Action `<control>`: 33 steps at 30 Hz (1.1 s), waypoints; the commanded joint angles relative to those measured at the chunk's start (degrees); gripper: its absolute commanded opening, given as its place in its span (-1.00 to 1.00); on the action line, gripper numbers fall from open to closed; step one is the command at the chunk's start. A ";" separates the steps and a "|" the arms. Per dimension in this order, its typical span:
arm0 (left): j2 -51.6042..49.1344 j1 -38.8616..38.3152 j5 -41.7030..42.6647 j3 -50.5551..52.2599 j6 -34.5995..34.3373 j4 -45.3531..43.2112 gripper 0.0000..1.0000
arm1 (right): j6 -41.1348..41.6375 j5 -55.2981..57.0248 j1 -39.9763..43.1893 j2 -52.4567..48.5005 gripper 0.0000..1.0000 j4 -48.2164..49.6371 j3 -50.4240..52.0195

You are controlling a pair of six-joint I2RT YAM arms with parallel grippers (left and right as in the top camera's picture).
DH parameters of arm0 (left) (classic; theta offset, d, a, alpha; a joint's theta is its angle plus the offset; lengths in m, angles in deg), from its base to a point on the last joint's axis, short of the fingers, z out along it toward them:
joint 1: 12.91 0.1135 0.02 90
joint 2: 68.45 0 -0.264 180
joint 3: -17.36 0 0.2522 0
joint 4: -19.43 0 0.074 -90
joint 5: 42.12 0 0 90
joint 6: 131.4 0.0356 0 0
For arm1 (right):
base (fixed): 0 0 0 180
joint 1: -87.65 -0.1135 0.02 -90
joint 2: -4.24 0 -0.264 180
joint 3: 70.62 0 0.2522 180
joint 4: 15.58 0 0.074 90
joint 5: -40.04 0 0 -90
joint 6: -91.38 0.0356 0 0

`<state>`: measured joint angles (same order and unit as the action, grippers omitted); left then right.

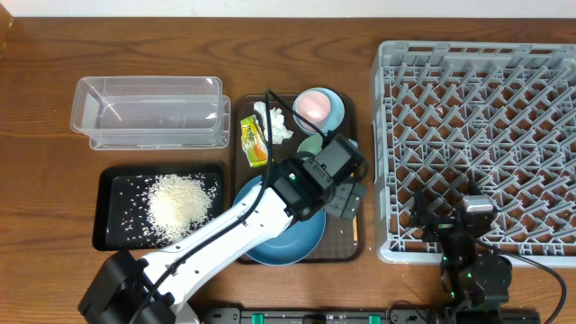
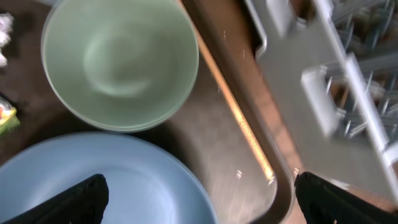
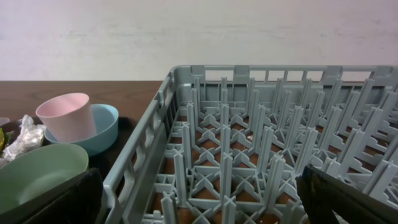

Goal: Sort waste into correct bins and load items into the dishwasher rack
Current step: 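Lower the blue plate onto the brown tray and release it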

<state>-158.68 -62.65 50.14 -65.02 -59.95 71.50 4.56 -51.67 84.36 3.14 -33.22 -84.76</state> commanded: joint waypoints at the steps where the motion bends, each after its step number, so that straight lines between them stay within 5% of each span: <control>1: -0.39 0.07 1.79 -1.68 7.58 2.89 0.96 | -0.50 -0.20 0.33 -0.02 0.99 -0.24 0.07; 5: -0.39 0.07 -4.87 -5.64 8.37 3.54 0.96 | -0.50 -0.20 0.33 -0.02 0.99 -0.24 0.07; 8: -0.39 0.07 -9.09 -5.95 6.91 -4.00 0.96 | -0.50 -0.20 0.33 -0.02 0.99 -0.22 0.07; 13: -0.39 -0.11 -5.57 -5.68 6.91 -11.32 0.96 | -0.48 -0.20 0.33 -0.02 0.98 -0.22 0.07; 33: -11.58 -0.09 -4.26 -5.38 6.93 -14.88 0.96 | -0.50 -0.20 0.33 -0.02 0.99 -0.22 0.07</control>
<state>-168.56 -62.67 46.04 -69.87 -53.52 57.03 4.58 -51.67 84.36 3.14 -33.24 -84.76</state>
